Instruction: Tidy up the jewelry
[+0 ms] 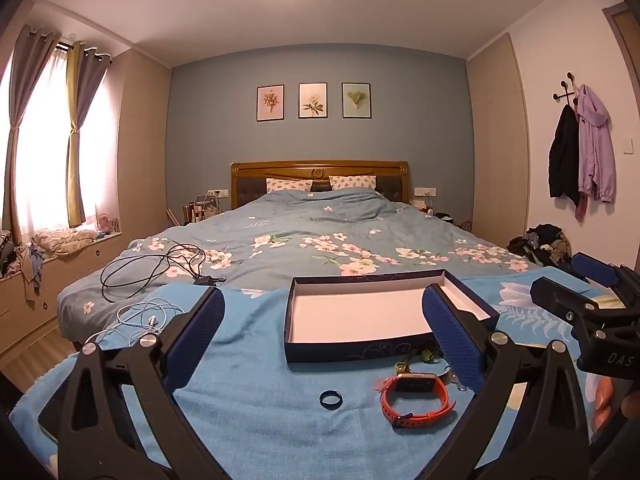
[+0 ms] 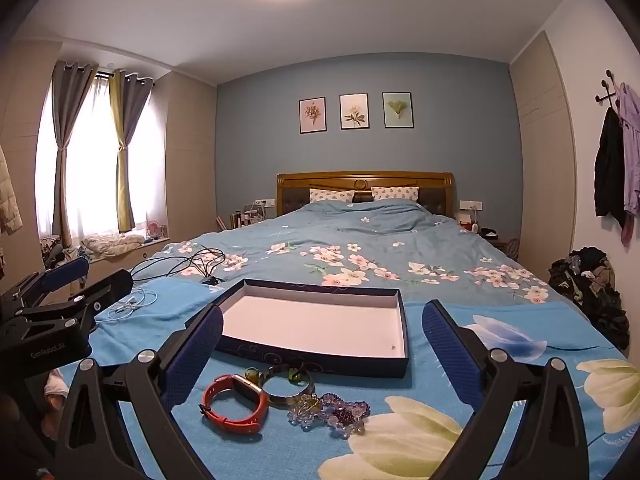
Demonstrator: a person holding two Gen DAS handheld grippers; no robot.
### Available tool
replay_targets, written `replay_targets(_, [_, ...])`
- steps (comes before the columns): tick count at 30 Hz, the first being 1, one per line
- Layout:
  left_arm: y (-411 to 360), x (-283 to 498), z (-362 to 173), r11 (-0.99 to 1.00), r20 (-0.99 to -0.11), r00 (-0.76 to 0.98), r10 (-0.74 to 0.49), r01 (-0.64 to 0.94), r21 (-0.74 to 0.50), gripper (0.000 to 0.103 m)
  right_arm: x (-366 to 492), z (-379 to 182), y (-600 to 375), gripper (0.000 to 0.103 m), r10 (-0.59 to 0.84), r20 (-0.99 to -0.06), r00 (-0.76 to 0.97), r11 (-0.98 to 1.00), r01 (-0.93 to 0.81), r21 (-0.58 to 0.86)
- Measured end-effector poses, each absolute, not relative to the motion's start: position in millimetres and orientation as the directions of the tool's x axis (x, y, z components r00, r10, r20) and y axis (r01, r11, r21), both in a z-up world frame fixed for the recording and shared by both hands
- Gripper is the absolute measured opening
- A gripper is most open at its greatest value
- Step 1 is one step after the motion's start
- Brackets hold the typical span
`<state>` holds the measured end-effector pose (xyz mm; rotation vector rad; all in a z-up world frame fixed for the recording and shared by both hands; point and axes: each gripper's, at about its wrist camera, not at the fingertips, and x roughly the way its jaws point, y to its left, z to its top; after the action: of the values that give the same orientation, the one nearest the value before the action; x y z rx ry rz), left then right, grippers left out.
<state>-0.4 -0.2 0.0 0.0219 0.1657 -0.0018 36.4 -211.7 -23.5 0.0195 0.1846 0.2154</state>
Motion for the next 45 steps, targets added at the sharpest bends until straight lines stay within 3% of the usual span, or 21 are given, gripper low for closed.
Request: replay_targets(45, [-4.9, -3.1, 0.0, 1.000, -0.137, 0.991, 0.007, -0.005, 0.013, 0.097, 40.4, -24.3, -214.0, 0.096, 0.232, -0.180, 0.956, 0.973, -0.228, 0.043])
